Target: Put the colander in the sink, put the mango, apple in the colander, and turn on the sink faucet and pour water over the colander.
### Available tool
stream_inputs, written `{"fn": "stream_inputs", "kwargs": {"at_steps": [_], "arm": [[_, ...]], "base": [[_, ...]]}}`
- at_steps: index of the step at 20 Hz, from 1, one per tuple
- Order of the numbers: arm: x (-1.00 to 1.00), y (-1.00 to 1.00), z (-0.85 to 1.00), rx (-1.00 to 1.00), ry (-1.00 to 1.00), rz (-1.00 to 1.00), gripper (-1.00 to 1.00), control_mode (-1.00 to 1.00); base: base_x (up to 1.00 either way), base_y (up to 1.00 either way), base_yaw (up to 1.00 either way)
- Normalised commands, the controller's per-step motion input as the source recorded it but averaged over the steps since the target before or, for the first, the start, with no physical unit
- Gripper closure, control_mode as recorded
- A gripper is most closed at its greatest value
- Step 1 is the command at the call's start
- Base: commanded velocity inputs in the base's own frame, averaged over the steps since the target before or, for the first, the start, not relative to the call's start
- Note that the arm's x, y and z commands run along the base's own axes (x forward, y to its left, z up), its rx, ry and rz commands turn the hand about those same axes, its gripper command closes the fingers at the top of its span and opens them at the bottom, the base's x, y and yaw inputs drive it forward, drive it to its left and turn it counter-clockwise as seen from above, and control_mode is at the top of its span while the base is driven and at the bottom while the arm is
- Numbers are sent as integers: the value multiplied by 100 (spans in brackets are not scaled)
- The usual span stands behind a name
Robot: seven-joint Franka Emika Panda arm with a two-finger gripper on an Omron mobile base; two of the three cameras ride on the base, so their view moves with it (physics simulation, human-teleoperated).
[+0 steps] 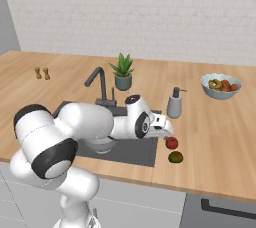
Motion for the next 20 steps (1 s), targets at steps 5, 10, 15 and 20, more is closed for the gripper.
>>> {"fn": "stream_inputs", "kwargs": {"at_steps": [5,10,15,20], "arm": [[2,-42,12,0,12,0,-100,-100],[19,-23,0,0,13,0,-100,-100],[33,-18,-2,0,3,2,-100,-100],[31,-19,-15,5,1,3,-100,-100]], "base": [[0,0,0],[0,0,0],[0,0,0],[0,0,0]]}}
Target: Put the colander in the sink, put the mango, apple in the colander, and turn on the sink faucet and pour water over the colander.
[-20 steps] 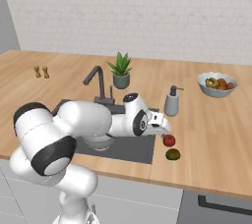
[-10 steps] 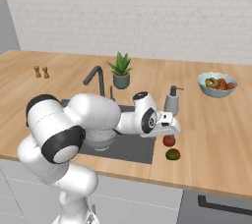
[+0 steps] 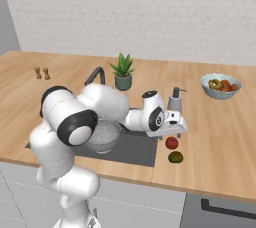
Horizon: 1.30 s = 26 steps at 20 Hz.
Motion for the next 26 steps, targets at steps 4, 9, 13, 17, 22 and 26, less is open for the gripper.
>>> {"fn": "stream_inputs", "kwargs": {"at_steps": [4,9,13,17,22,26], "arm": [[34,-8,-19,13,7,3,-100,-100],[11,-2,-17,15,10,1,-100,-100],[0,0,-8,7,5,0,-100,-100],[0,-1,-6,1,3,0,-100,-100],[0,0,-8,0,4,0,-100,-100],[-2,1,-10,0,2,0,-100,-100]], "base": [[0,0,0],[0,0,0],[0,0,0],[0,0,0],[0,0,0],[0,0,0]]}}
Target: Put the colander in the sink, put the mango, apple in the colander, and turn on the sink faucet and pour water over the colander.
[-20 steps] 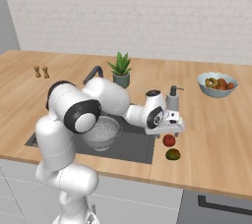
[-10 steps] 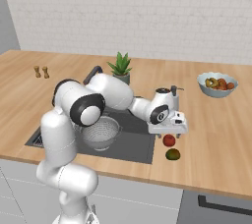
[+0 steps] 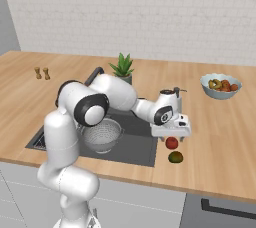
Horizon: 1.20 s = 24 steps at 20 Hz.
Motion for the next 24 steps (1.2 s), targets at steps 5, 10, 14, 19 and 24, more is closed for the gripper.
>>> {"fn": "stream_inputs", "kwargs": {"at_steps": [5,10,14,19,24], "arm": [[-6,0,-5,0,0,0,-100,-100],[0,0,-4,0,0,0,-100,-100],[0,0,-6,0,1,0,-100,-100],[-12,-2,-4,0,1,-5,-100,-100],[-1,0,-8,0,0,-4,-100,-100]], "base": [[0,0,0],[0,0,0],[0,0,0],[0,0,0],[0,0,0]]}}
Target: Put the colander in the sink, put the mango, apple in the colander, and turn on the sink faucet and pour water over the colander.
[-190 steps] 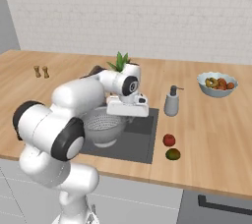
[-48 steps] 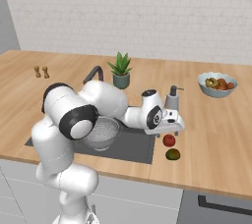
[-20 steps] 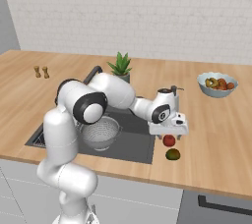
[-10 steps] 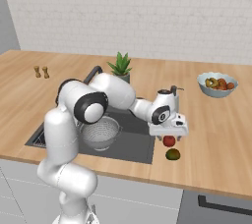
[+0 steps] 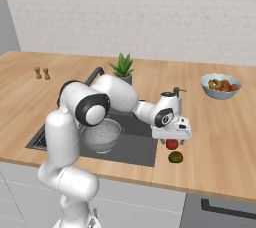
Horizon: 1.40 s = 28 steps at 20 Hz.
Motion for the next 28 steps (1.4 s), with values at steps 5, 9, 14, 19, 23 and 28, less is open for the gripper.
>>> {"fn": "stream_inputs", "kwargs": {"at_steps": [5,9,14,19,23,28], "arm": [[0,3,-15,0,3,-5,100,-100],[-21,6,0,10,5,-4,100,-100],[-40,30,43,20,0,0,100,-100],[-30,58,69,15,-8,0,100,-100],[-35,81,57,2,-17,0,100,-100],[-34,88,50,0,-17,3,100,-100]], "base": [[0,0,0],[0,0,0],[0,0,0],[0,0,0],[0,0,0],[0,0,0]]}}
